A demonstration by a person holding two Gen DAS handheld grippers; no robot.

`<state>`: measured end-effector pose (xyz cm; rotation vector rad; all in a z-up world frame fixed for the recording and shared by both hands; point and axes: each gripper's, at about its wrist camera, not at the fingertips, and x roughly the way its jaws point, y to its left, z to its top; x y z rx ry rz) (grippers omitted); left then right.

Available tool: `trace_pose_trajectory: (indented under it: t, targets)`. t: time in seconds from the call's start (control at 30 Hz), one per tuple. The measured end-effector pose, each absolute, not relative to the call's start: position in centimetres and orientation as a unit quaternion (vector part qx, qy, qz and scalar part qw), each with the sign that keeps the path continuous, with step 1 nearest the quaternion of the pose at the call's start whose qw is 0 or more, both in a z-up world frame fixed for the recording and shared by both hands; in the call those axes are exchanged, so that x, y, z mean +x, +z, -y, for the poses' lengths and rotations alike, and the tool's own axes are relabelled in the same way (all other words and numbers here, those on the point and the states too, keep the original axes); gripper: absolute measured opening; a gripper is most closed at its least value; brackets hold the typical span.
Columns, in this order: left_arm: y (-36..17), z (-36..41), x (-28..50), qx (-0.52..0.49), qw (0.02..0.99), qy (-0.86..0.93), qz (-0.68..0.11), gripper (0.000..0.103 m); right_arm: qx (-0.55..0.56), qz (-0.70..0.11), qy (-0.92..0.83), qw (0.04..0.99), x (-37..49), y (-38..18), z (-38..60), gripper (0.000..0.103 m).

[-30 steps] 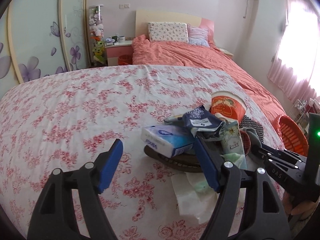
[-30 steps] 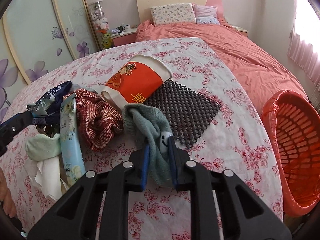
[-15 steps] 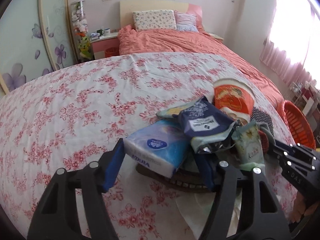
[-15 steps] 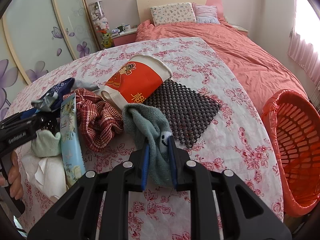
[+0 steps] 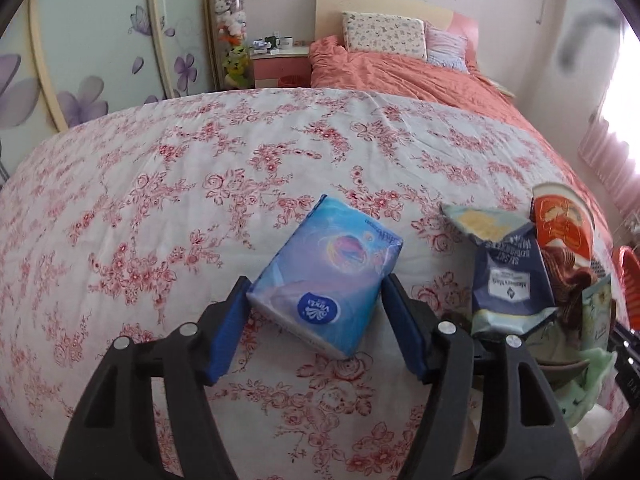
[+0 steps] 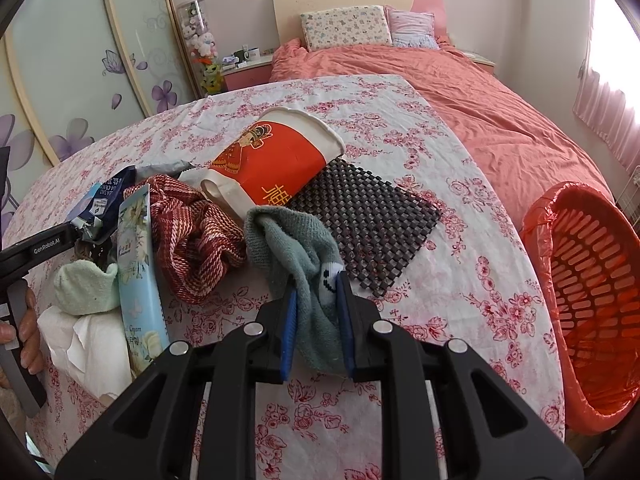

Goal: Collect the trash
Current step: 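Grasp the blue tissue pack with the left gripper while the right grasps the grey sock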

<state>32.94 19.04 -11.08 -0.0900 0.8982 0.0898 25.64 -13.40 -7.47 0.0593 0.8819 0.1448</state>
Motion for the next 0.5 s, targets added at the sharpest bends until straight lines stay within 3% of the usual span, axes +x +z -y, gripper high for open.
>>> trace_pose_trajectory:
  t: [0.37, 0.5]
  targets:
    - [-11.16, -19.12, 32.71, -0.039, 0.897, 0.038, -0.438, 0.064, 0.033, -0.424, 0.072, 0.902, 25.5, -7.46, 13.39, 0.019]
    - [-11.28, -18.56, 32.55, -0.017, 0.895, 0.035, -0.444, 0.064, 0.026, -0.418, 0.081, 0.905, 25.0, -7.05, 13.24, 0.01]
